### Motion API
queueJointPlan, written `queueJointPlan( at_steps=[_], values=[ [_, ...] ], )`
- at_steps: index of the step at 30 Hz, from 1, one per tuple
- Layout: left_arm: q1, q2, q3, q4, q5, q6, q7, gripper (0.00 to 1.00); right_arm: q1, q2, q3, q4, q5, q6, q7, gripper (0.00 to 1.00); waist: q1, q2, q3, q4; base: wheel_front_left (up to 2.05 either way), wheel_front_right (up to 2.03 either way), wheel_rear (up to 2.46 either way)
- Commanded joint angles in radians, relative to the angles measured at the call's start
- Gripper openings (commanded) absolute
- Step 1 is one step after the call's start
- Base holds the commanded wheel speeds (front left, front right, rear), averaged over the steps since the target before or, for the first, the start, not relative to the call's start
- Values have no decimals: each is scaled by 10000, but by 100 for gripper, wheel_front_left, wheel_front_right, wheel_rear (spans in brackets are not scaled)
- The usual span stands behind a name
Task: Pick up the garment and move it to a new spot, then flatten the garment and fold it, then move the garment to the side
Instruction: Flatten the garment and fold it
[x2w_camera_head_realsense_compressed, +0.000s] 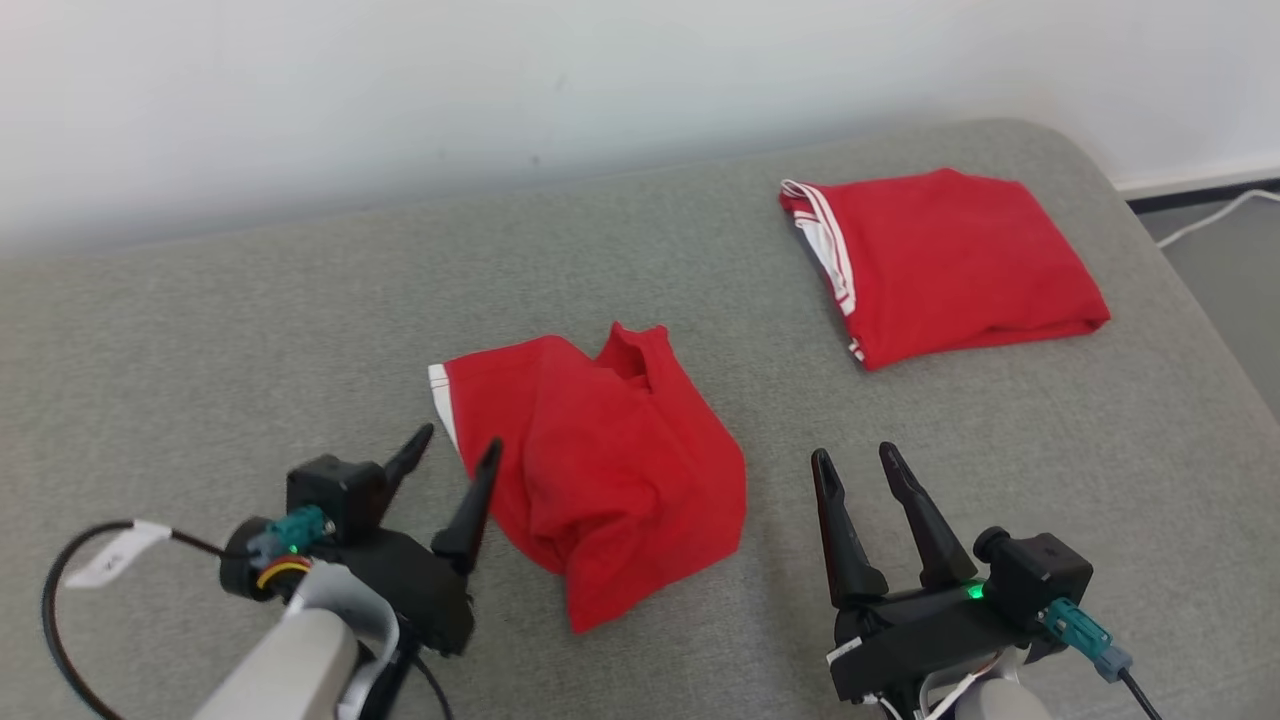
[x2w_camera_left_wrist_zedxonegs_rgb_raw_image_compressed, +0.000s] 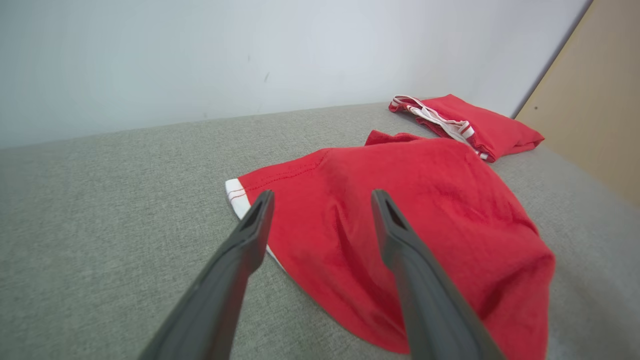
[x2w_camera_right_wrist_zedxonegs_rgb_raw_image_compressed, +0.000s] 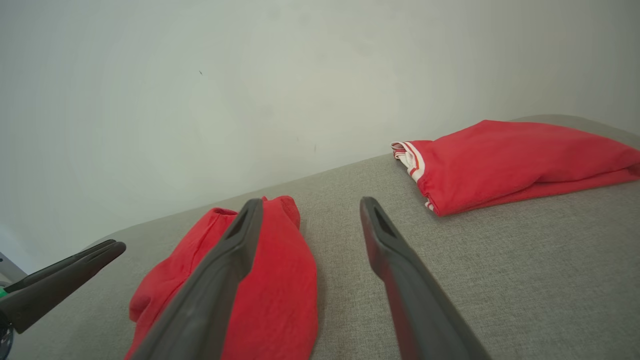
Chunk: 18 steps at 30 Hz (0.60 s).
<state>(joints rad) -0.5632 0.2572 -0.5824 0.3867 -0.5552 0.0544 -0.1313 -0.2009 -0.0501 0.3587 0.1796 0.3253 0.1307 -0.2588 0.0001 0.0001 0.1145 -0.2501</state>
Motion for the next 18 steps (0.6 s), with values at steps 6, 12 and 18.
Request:
queueJointPlan(
  at_steps=[6, 12, 18],
  values=[
    [-928, 561, 152, 812, 315, 68, 208, 100, -268, -5, 39, -37, 176, 1, -60, 100, -1, -1, 652, -786, 0, 0, 0],
    [-1485, 828, 340, 1705, 207, -15, 310, 100, -387, -3, 74, -78, 364, 1, -67, 100, -1, -1, 1033, -1373, 0, 0, 0],
    [-1734, 814, 227, 2506, 235, -136, 390, 100, -421, -2, 52, -162, 453, 1, -70, 100, -1, -1, 1165, -1692, 0, 0, 0]
  ],
)
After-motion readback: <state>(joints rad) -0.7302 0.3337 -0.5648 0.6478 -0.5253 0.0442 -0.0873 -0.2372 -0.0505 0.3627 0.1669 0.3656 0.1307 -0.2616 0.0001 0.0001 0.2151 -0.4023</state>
